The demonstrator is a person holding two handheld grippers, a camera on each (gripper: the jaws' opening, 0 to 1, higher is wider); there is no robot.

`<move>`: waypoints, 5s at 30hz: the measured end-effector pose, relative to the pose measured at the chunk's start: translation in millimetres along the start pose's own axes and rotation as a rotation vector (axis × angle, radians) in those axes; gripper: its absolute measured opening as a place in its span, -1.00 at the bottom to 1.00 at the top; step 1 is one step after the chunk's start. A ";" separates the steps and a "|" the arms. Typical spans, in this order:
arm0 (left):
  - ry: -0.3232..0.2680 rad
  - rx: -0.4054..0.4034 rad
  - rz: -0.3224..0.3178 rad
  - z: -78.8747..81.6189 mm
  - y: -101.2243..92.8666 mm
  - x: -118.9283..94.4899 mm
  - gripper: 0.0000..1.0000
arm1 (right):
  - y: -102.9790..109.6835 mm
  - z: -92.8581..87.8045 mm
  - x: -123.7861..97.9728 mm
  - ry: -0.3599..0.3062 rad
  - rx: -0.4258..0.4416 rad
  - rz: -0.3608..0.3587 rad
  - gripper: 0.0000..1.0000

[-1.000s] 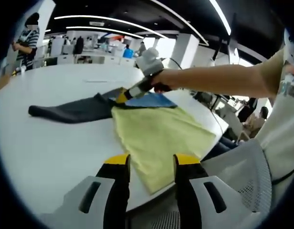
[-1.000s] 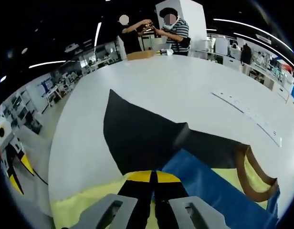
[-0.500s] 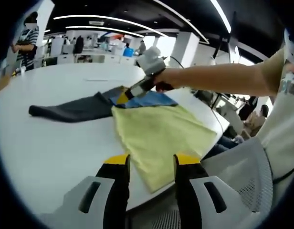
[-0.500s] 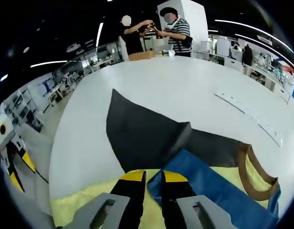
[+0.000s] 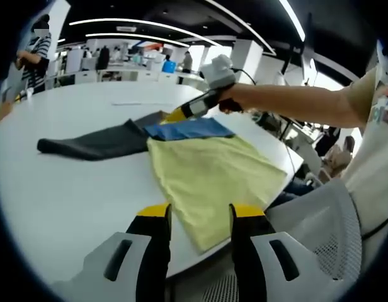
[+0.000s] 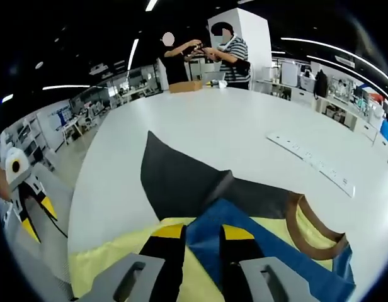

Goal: Fold the garment on the visible template until the final outline fits inside the template.

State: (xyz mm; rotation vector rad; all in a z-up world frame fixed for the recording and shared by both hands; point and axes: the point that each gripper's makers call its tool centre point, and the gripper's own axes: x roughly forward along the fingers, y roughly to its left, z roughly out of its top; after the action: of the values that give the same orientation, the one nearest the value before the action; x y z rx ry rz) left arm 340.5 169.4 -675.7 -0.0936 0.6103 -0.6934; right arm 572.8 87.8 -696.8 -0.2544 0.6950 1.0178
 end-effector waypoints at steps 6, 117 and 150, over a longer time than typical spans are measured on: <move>0.006 0.005 0.003 -0.7 0.5 -0.2 -0.33 | -2.9 -4.3 -16.4 -0.014 -0.007 -0.006 -0.55; 0.017 -0.061 0.484 44.2 218.9 -9.9 -0.44 | 19.1 -141.2 -188.8 -0.096 0.150 -0.122 -0.31; 0.139 -0.031 0.616 45.2 296.9 11.7 -0.61 | 14.7 -156.8 -197.5 -0.064 0.186 -0.160 -0.31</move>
State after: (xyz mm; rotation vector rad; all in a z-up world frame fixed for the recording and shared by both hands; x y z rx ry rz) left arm 542.3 386.1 -726.8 0.1138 0.7363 -0.0937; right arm 429.4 -119.9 -688.1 -0.1124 0.6948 0.8002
